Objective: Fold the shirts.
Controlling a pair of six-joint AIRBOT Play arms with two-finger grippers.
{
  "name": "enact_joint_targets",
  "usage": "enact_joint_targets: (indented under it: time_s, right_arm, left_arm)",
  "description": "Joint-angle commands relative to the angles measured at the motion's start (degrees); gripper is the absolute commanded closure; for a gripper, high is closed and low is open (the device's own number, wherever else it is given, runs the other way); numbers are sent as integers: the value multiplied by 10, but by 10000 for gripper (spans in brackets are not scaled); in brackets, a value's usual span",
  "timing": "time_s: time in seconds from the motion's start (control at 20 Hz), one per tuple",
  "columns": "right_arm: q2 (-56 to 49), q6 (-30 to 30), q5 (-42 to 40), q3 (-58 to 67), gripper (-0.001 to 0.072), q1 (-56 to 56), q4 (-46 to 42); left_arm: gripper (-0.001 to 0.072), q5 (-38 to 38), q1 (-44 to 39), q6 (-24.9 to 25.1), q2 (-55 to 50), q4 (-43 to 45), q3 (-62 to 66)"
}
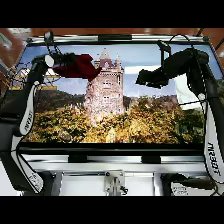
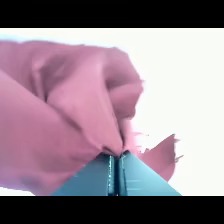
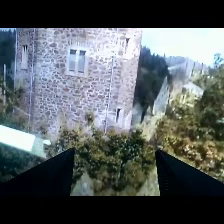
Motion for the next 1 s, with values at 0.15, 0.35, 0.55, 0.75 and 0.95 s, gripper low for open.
enact_joint_targets:
  time_s: [0.15,0.35,0.55,0.75,0.95]
  right_arm:
    - [122,-17,120,1,84,-3,-76]
    - [267,17,144,1,84,-3,-159]
    - [377,81,101,0,84,-3,-230]
    - [419,95,53,0,84,-3,-238]
    - [414,110,12,0,83,-2,-231]
  left_arm:
    - [673,23,-111,80,283,-14,1]
    - [673,-105,-202,78,406,-13,-10]
    - [673,-233,-283,14,432,-13,-85]
    - [671,-138,-402,-73,411,-17,-231]
    - [3,-117,-471,-149,357,-18,-289]
